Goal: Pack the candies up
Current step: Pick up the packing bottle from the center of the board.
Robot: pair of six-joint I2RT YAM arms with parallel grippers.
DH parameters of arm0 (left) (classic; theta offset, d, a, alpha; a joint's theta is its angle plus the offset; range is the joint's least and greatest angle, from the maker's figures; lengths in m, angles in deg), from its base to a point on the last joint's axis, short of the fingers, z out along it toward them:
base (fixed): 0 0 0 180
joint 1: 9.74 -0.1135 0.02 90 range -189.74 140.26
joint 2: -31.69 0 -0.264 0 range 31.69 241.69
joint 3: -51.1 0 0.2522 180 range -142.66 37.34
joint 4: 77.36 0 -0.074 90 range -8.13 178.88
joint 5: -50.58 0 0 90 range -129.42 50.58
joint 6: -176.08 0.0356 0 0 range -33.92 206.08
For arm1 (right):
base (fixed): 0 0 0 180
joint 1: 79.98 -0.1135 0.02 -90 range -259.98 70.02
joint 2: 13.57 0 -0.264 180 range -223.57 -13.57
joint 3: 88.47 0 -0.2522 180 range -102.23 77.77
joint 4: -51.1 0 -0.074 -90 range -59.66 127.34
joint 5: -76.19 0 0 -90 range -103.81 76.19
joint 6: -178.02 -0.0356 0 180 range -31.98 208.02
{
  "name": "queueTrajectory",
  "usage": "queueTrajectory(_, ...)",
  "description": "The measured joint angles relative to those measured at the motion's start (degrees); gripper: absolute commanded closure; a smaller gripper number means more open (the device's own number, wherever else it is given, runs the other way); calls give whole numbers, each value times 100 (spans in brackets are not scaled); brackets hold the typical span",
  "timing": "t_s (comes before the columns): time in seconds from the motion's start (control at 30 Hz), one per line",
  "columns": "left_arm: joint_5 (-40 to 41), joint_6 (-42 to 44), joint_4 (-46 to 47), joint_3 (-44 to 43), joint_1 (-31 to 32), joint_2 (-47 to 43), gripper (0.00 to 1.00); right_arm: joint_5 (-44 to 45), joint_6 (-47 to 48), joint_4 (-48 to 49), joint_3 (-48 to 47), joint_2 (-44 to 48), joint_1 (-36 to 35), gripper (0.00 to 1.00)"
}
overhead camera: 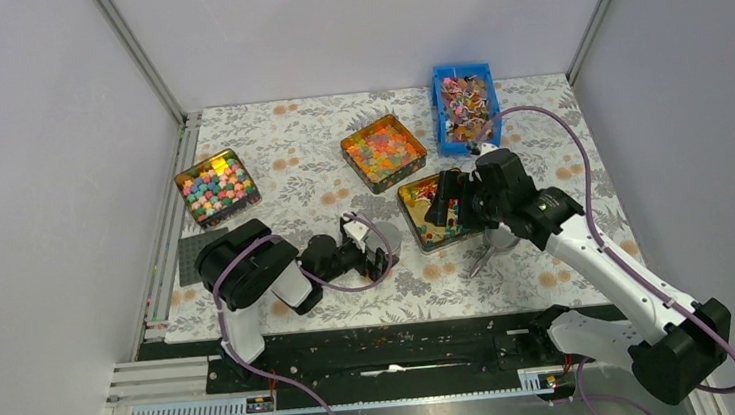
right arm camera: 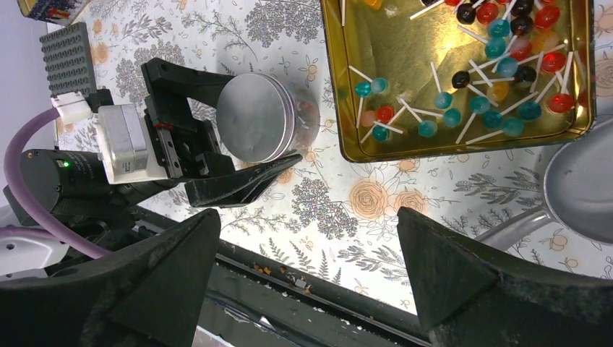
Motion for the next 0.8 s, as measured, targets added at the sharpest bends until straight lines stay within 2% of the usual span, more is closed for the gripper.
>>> queueTrajectory(0.1, -17, 105, 225, -22, 13, 166, 5, 111, -20, -2, 42, 111, 2, 0)
queueTrajectory(0.23, -26, 234, 494, -22, 33, 343, 13, 192, -46, 0, 46, 245, 4, 0)
queueTrajectory(0.33, -63, 345, 667, -20, 44, 457, 29, 205, -63, 0, 46, 291, 4, 0)
queueTrajectory(0.4, -87, 389, 739, -17, 44, 498, 33, 203, -61, 0, 46, 291, 4, 0)
queueTrajectory(0.63, -186, 468, 809, 94, 46, 455, 39, 203, -15, -2, 92, 509, 4, 0)
queueTrajectory(0.8, -197, 601, 396, 437, 50, -190, 39, 175, 131, 0, 129, 761, 4, 0)
